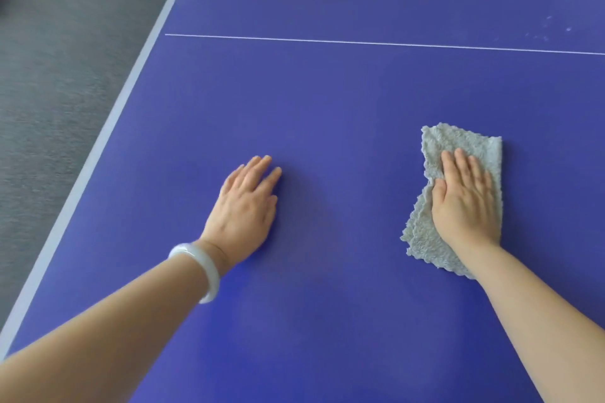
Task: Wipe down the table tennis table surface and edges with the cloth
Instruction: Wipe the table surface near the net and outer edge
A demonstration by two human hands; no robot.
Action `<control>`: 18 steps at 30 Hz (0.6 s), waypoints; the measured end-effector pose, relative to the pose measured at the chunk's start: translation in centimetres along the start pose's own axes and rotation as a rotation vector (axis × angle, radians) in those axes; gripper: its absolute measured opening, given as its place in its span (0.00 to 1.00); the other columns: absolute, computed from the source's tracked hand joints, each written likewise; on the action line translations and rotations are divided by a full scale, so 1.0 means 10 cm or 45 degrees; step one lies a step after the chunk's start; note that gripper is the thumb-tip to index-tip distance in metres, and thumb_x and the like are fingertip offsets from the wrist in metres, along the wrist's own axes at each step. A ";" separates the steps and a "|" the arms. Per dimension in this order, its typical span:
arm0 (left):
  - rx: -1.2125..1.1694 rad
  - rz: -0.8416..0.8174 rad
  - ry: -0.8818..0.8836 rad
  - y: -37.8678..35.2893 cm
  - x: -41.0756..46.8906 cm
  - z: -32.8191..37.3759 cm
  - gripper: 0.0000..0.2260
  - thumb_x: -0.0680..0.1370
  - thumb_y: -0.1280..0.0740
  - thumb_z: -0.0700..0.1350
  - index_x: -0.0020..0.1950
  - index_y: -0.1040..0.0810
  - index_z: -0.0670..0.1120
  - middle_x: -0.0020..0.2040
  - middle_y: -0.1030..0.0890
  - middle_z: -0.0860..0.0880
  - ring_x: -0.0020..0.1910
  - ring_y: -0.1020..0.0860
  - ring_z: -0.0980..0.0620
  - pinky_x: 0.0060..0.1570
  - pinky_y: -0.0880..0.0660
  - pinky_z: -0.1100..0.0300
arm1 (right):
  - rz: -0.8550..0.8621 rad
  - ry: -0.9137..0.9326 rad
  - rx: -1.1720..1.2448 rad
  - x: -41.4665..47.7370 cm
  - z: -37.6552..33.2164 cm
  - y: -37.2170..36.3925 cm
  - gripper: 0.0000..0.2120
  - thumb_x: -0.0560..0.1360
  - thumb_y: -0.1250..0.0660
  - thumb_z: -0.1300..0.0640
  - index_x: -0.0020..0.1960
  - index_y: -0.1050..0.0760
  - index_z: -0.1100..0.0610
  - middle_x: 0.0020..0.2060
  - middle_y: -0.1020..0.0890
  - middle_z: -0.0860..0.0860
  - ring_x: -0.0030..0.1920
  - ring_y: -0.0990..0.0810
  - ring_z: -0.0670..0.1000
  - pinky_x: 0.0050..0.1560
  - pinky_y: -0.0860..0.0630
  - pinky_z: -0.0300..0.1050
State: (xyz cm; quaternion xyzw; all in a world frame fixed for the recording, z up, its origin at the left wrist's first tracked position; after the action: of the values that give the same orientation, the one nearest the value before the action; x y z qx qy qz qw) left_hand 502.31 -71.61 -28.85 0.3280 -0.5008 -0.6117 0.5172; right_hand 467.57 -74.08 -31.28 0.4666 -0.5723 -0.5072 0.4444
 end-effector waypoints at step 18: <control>0.105 -0.123 0.116 -0.31 -0.43 0.41 0.25 0.84 0.54 0.47 0.81 0.51 0.45 0.81 0.53 0.49 0.80 0.55 0.51 0.77 0.63 0.57 | -0.043 -0.112 0.040 -1.16 0.40 0.10 0.29 0.82 0.60 0.46 0.81 0.49 0.56 0.80 0.47 0.53 0.80 0.50 0.53 0.79 0.52 0.55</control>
State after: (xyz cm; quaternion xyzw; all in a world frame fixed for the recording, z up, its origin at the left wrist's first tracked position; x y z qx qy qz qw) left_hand 498.64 -66.47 -31.13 0.4002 -0.4851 -0.5992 0.4955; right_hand 465.55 -61.95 -31.09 0.4603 -0.5912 -0.5255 0.4030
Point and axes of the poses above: each hand's wrist, its own x-axis towards the middle knuckle, its own y-axis out of the back of the hand, z = x × y, the point moved 5 cm from there along x, towards the middle knuckle
